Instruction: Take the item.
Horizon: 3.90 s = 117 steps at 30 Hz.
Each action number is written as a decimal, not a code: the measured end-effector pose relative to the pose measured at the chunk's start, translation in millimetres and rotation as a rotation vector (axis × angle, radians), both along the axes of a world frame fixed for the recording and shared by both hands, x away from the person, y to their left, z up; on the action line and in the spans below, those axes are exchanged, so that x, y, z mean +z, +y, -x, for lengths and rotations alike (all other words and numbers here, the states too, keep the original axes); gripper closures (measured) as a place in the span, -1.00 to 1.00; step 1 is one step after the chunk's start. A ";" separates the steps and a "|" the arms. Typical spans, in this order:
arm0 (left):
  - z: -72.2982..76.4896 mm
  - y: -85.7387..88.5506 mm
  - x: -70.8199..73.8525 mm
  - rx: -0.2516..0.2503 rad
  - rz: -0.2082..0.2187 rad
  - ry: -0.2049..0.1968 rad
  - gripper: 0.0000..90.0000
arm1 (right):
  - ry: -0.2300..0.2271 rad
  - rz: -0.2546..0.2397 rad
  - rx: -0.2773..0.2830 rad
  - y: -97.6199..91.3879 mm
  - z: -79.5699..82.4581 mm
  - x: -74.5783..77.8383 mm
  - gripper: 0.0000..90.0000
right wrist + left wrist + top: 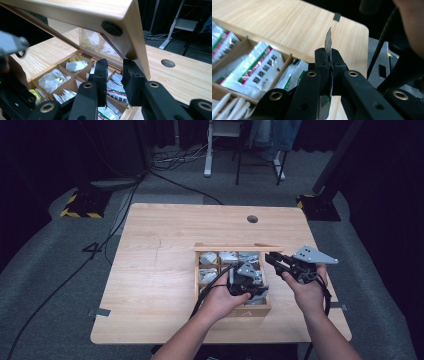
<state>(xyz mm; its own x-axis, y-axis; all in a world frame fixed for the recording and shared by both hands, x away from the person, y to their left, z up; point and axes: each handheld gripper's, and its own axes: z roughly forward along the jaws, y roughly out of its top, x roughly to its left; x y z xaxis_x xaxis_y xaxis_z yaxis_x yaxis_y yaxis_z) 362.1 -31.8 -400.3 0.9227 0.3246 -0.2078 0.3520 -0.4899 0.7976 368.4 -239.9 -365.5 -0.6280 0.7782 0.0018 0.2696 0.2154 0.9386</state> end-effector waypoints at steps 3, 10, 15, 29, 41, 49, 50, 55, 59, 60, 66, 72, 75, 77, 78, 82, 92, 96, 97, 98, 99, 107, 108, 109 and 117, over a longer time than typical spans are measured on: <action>2.4 1.9 7.6 0.006 0.003 -0.024 0.94 | 0.002 -0.001 -0.001 -0.1 -0.2 -0.1 0.65; 6.5 6.8 21.8 0.011 0.030 -0.056 0.94 | 0.002 -0.001 -0.002 -0.1 -0.4 -0.3 0.65; 7.9 12.7 26.8 0.017 0.049 -0.066 0.94 | 0.005 -0.002 -0.003 0.1 -0.8 -0.9 0.65; 13.6 53.9 42.4 0.071 0.059 -0.091 0.94 | 0.005 0.000 -0.005 0.5 -1.2 -1.0 0.64; 22.7 98.4 47.6 0.124 0.074 -0.114 0.94 | 0.010 0.000 -0.015 0.8 0.2 -1.7 0.64; 29.9 138.2 50.3 0.190 0.069 -0.130 0.94 | 0.012 0.007 -0.022 1.2 0.7 -2.5 0.64; 31.2 141.3 51.3 0.195 0.069 -0.136 0.94 | 0.010 0.007 -0.021 1.4 0.7 -2.6 0.64; 33.9 152.5 50.3 0.210 0.044 -0.141 0.94 | 0.013 0.008 -0.021 1.5 1.6 -3.0 0.64; 35.7 173.2 48.4 0.246 0.023 -0.143 0.94 | 0.016 0.002 -0.020 0.7 2.6 -4.0 0.64; 35.5 177.7 47.8 0.251 0.024 -0.141 0.94 | 0.015 0.004 -0.020 0.3 2.8 -3.9 0.64; 32.3 199.4 42.5 0.299 0.016 -0.125 0.94 | 0.011 -0.002 -0.019 -2.1 3.3 -2.9 0.64; 25.6 216.7 33.0 0.403 -0.028 -0.113 0.94 | 0.014 -0.004 -0.021 -2.0 3.2 -2.7 0.64; 23.2 221.9 29.9 0.427 -0.032 -0.094 0.94 | 0.016 -0.003 -0.020 -2.0 3.4 -2.7 0.64; 18.5 228.5 24.5 0.456 -0.042 -0.083 0.94 | 0.016 -0.006 -0.019 -2.2 3.3 -2.9 0.64; 16.7 230.5 22.1 0.460 -0.042 -0.073 0.94 | 0.015 -0.007 -0.020 -2.1 3.3 -2.9 0.64; 6.0 240.2 7.9 0.471 -0.031 -0.045 0.94 | 0.014 -0.008 -0.021 -2.2 3.1 -3.3 0.64; -11.4 253.4 -19.5 0.492 -0.007 -0.013 0.94 | 0.014 -0.005 -0.021 -2.6 2.8 -3.8 0.64; -18.4 261.5 -34.2 0.514 0.011 0.007 0.94 | 0.015 -0.003 -0.022 -2.5 3.1 -4.0 0.64; -19.5 262.6 -36.7 0.519 0.013 0.006 0.93 | 0.015 -0.005 -0.021 -2.4 3.1 -4.1 0.64; -20.5 263.8 -39.2 0.523 0.017 0.006 0.93 | 0.016 -0.006 -0.023 -2.4 3.2 -4.1 0.64; -20.5 263.8 -39.2 0.523 0.017 0.006 0.93 | 0.016 -0.006 -0.023 -2.4 3.2 -4.1 0.64; -26.6 271.2 -53.6 0.533 0.025 0.028 0.93 | 0.015 -0.002 -0.023 -2.1 3.3 -4.0 0.63; -27.3 271.0 -55.1 0.538 0.025 0.026 0.93 | 0.015 -0.002 -0.023 -2.2 3.3 -4.0 0.63; -28.0 270.9 -56.2 0.542 0.020 0.026 0.93 | 0.015 -0.002 -0.022 -2.2 3.3 -4.1 0.63; -30.9 269.4 -63.4 0.564 -0.017 0.041 0.92 | 0.018 -0.006 -0.020 -2.4 3.2 -4.0 0.63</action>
